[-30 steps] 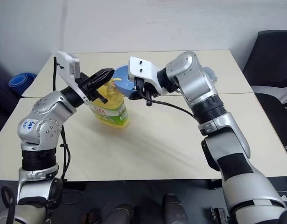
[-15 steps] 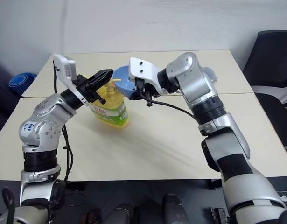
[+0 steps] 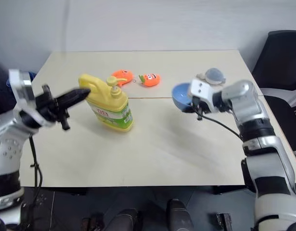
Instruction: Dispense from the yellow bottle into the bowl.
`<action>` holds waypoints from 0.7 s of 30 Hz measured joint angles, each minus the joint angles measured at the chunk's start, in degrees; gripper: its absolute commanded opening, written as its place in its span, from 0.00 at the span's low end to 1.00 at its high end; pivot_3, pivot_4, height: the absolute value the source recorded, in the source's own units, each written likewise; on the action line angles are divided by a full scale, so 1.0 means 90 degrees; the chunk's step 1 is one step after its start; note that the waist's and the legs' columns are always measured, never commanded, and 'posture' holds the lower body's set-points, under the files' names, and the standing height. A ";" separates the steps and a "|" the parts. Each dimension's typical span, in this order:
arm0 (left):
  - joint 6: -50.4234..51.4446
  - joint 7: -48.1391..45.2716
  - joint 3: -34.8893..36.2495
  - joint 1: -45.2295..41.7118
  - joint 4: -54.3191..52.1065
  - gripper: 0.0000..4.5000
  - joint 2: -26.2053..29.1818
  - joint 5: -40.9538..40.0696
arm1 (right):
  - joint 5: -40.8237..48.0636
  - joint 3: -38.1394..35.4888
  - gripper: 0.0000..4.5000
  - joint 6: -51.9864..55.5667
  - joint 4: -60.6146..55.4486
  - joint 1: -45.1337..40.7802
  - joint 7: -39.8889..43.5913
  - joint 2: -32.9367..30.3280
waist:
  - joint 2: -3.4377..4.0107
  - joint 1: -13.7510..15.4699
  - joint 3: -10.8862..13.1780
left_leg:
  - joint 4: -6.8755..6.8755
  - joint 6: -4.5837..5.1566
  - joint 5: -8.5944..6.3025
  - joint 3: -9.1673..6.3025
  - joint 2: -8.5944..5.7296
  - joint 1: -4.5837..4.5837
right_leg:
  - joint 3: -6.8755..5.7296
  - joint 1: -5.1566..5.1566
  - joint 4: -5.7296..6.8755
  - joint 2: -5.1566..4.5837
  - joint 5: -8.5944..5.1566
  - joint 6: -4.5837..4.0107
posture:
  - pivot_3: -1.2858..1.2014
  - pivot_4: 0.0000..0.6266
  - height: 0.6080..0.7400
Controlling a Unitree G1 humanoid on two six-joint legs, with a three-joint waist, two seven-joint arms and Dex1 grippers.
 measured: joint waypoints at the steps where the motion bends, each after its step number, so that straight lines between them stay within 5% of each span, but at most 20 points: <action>1: -0.0252 -0.0166 -0.0070 0.0431 0.0000 0.00 0.0035 0.0222 | -0.0014 -0.0039 0.00 -0.0291 0.0341 0.0283 -0.0040 -0.0149 | 0.0011 0.0016 0.0010 | 0.0002 0.0000 0.0000 0.0003 -0.0001 0.0001 | 0.0003 0.0001 -0.0004 0.0000 0.0000 0.0000 | 0.52 0.24 1.00; 5: -0.0972 -0.0324 -0.0195 0.1179 -0.0028 0.00 -0.0222 0.0623 | -0.0123 -0.0087 0.00 -0.1285 0.1047 0.0741 -0.0210 -0.0197 | 0.0024 0.0017 0.0022 | 0.0022 0.0001 0.0000 0.0014 -0.0002 0.0003 | 0.0013 0.0002 0.0010 -0.0001 0.0000 0.0000 | 0.52 0.24 1.00; 8: -0.1302 -0.0270 -0.0360 0.1659 0.0018 0.12 -0.0447 0.0885 | -0.0049 -0.0320 0.00 -0.1650 0.1273 0.0891 -0.0221 -0.0227 | 0.0024 0.0017 0.0022 | 0.0013 0.0001 0.0000 0.0017 0.0004 0.0015 | 0.0016 0.0011 0.0011 0.0004 0.0000 -0.0001 | 0.52 0.24 1.00; 17: -0.2120 -0.0356 -0.0288 0.2300 0.0845 0.72 -0.0444 0.1337 | 0.0929 -0.1240 0.65 -0.2282 0.0512 0.2047 0.0240 -0.0227 | 0.0024 0.0066 0.0022 | 0.0018 0.0007 -0.0003 0.0016 0.0003 0.0011 | 0.0014 0.0012 0.0005 0.0002 0.0000 0.0000 | 0.52 0.24 1.00; 21: -0.2686 -0.0468 -0.0091 0.2481 0.1022 0.98 -0.0276 0.1465 | 0.2275 -0.2120 0.94 -0.2145 -0.1724 0.3443 0.0464 -0.0256 | 0.0024 0.0179 0.0022 | 0.0007 0.0005 -0.0006 0.0011 0.0008 0.0013 | 0.0012 0.0014 0.0000 0.0004 0.0000 0.0000 | 0.52 0.24 1.00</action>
